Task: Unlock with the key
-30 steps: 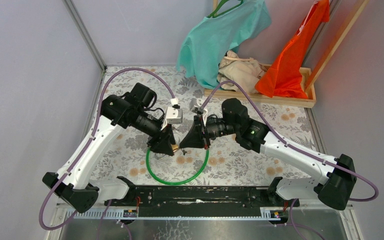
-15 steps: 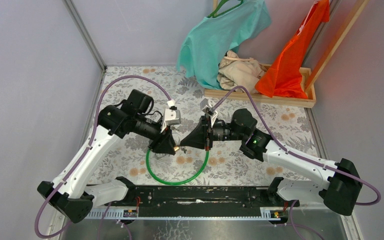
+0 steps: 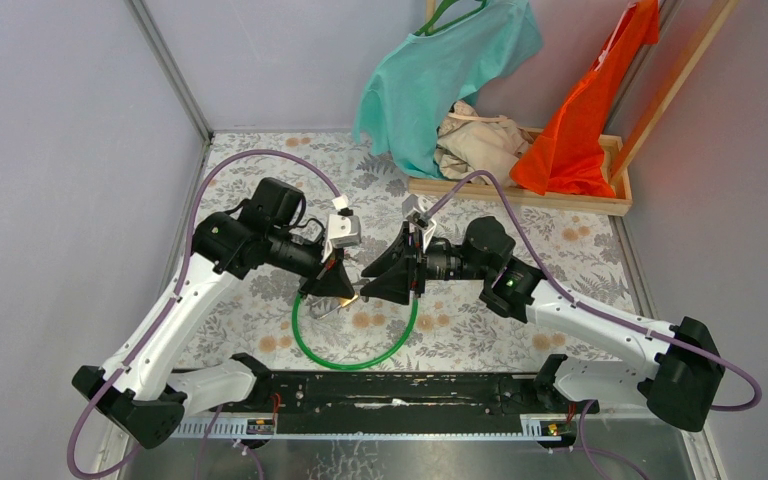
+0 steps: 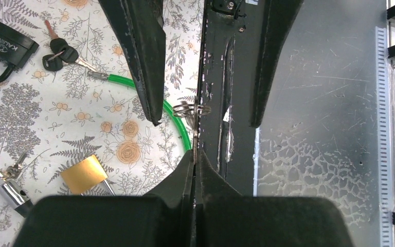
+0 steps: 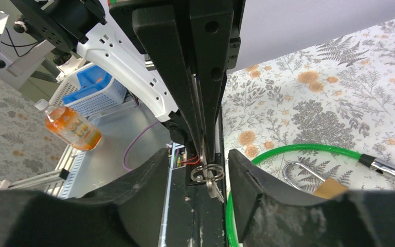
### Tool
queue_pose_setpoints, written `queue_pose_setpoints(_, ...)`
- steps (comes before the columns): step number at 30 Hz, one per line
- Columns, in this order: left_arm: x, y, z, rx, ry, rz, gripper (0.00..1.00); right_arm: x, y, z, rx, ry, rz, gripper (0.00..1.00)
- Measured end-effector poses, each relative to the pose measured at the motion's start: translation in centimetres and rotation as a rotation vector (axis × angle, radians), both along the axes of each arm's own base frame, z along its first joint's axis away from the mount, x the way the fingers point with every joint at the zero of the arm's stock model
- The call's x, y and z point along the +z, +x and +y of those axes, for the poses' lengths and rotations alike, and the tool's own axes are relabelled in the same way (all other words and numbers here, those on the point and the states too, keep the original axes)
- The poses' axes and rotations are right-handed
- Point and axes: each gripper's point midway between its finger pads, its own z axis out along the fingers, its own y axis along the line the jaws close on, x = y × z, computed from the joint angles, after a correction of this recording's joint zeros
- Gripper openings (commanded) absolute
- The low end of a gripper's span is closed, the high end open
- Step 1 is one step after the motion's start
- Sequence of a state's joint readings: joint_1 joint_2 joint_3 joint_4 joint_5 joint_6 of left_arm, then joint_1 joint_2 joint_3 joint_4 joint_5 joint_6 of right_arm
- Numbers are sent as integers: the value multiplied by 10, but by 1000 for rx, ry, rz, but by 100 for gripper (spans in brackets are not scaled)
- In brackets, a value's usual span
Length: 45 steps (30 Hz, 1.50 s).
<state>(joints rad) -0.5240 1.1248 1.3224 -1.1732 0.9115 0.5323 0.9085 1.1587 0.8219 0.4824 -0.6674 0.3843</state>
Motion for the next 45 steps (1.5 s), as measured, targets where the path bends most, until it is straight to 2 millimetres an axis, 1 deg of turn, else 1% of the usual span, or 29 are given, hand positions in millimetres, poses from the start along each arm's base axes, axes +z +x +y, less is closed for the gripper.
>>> queue_pose_setpoints(3, 0, 1, 0, -12, -1, -22, 0, -2, 2, -3, 1, -8, 14, 63)
queue_pose_setpoints(7, -2, 1, 1, -26, 2, -39, 0, -1, 10, -11, 12, -9, 30, 50)
queue_pose_setpoints(9, -3, 1, 2, -31, 5, -40, 0, 1, 9, -12, 37, -9, 34, 44)
queue_pose_setpoints(11, -5, 1, 2, -36, 14, -31, 0, 5, 7, -10, 63, -7, 32, 41)
queue_pose_setpoints(14, -8, 1, 2, -42, 24, -19, 0, 6, 6, -8, 85, -9, 28, 34)
queue_pose_setpoints(22, -7, -1, 3, -45, 29, -15, 0, 4, 5, -3, 132, -24, 33, 33)
queue_pose_setpoints(24, -6, -1, 3, -46, 27, -19, 0, 3, 5, -3, 132, -26, 32, 31)
queue_pose_setpoints(27, -5, 0, 3, -46, 27, -19, 0, 1, 6, -2, 131, -29, 30, 24)
queue_pose_setpoints(29, -5, 0, 3, -46, 27, -18, 0, 0, 7, -2, 131, -32, 33, 14)
queue_pose_setpoints(30, -5, 1, 2, -46, 28, -16, 0, -1, 7, -2, 131, -36, 36, 6)
queue_pose_setpoints(31, -6, 1, 2, -46, 29, -16, 0, -2, 7, -2, 131, -38, 36, 0)
queue_pose_setpoints(39, -8, 0, 3, -41, 44, 5, 0, -6, 8, -1, 131, -54, 41, 0)
queue_pose_setpoints(45, -8, 1, 3, -31, 48, 18, 9, -7, 8, -1, 130, -57, 45, 0)
